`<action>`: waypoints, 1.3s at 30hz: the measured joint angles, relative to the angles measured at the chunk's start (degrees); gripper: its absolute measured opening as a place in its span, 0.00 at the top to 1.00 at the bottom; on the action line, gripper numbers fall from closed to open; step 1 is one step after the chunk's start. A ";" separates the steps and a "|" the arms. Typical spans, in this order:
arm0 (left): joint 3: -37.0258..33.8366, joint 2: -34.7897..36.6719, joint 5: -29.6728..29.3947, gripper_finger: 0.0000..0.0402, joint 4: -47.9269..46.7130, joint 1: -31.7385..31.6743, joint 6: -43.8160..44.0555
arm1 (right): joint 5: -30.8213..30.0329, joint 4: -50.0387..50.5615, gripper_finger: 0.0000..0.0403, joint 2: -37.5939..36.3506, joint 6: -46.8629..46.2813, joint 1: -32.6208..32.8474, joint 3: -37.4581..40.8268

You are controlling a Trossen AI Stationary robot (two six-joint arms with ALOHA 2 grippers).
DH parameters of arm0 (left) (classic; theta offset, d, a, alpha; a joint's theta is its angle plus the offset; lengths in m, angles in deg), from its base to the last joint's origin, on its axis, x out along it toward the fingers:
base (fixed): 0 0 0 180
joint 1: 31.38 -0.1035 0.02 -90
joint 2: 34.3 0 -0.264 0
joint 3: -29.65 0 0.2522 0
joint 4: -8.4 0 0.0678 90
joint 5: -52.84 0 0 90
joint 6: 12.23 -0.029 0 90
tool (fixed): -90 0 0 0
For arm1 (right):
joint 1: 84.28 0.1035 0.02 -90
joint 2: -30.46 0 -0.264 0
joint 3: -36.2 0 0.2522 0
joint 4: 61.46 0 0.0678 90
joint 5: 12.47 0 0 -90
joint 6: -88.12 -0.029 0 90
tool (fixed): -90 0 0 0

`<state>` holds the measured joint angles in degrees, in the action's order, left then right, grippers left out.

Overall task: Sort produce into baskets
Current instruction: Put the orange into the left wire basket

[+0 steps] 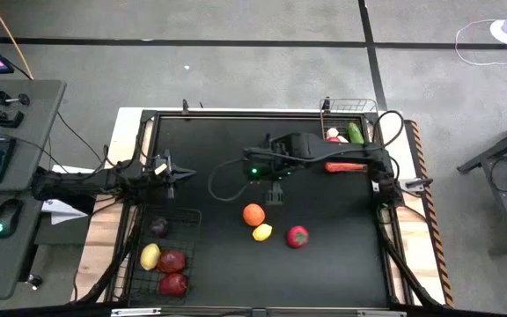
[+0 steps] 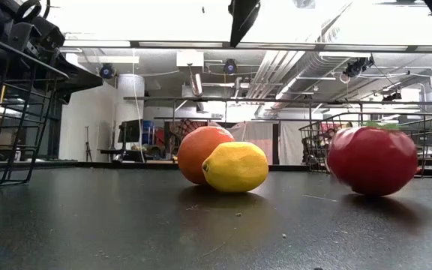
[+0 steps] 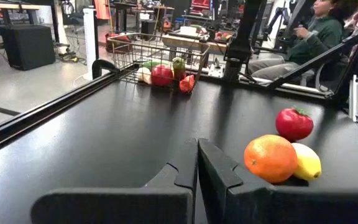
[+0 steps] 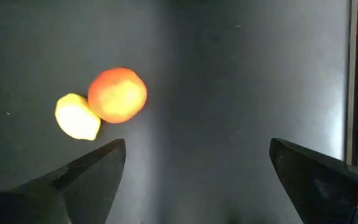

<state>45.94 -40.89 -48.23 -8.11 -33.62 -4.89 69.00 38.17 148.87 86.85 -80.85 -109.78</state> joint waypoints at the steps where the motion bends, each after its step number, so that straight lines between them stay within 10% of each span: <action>1: 0.00 0.00 0.01 1.00 0.00 0.02 0.00 | -0.73 0.36 0.03 -0.49 -0.23 0.20 0.00; 10: 0.00 0.00 0.00 1.00 -0.03 0.01 0.00 | -12.42 2.35 0.03 -8.07 -5.48 2.09 4.89; 19: 0.00 0.00 0.01 1.00 0.00 0.00 0.00 | -11.21 -26.99 0.03 -40.78 -23.25 2.31 59.76; 25: 0.00 0.00 0.00 1.00 0.00 0.00 0.00 | -2.69 -53.34 0.03 -52.18 -36.45 3.08 78.33; 32: 0.00 0.00 0.00 1.00 0.00 0.00 0.00 | 4.65 -88.18 0.03 -40.81 -37.54 5.10 84.64; 39: 0.00 0.00 0.00 1.00 -0.02 0.00 0.00 | 5.27 -80.66 0.03 -23.19 -37.34 8.24 69.60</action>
<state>45.94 -40.89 -48.23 -8.12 -33.62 -4.89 74.26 -42.48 125.67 49.51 -72.61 -40.18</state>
